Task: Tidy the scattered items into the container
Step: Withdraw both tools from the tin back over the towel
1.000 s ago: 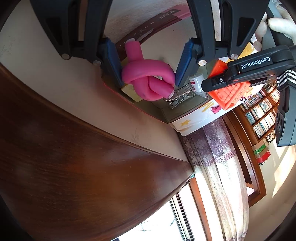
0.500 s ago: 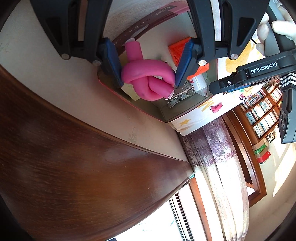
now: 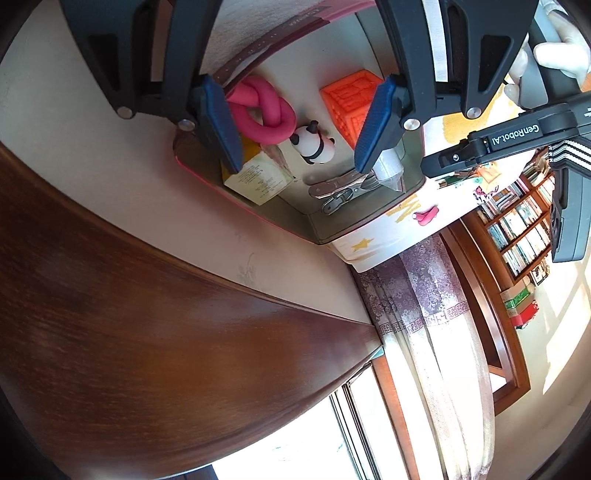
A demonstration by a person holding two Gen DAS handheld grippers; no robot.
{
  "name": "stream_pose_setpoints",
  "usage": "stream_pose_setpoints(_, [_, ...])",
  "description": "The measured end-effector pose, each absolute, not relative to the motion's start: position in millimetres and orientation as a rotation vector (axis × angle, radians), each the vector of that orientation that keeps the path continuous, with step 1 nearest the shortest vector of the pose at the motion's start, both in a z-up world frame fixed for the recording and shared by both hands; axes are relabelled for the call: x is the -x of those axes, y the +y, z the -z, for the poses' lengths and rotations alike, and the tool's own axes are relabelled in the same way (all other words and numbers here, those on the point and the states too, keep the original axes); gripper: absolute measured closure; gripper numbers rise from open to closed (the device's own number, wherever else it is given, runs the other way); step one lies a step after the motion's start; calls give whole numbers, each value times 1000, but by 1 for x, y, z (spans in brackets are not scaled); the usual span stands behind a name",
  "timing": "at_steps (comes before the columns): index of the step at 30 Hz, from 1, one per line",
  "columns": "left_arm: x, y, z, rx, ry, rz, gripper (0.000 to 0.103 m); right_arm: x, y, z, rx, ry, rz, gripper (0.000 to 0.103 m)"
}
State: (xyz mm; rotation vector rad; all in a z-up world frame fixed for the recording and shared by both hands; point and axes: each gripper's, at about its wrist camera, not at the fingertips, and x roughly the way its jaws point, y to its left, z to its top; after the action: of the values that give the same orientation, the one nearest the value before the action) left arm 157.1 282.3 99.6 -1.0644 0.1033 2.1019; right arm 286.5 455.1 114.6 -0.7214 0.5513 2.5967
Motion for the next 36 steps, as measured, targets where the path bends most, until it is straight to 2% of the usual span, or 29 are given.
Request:
stream_pose_setpoints(11, [-127,227,-97,1105,-2,-2196,38,-249,407,-129,768,496,-2736,34])
stream_pose_setpoints(24, [-66,95,-90,1171,-215,-2446,38,-182,323,-131,901,415,-2909,32])
stream_pose_setpoints(36, [-37,26,-73,1207,-303,-2536,38,-87,280,-100,1193,562,-2898,32])
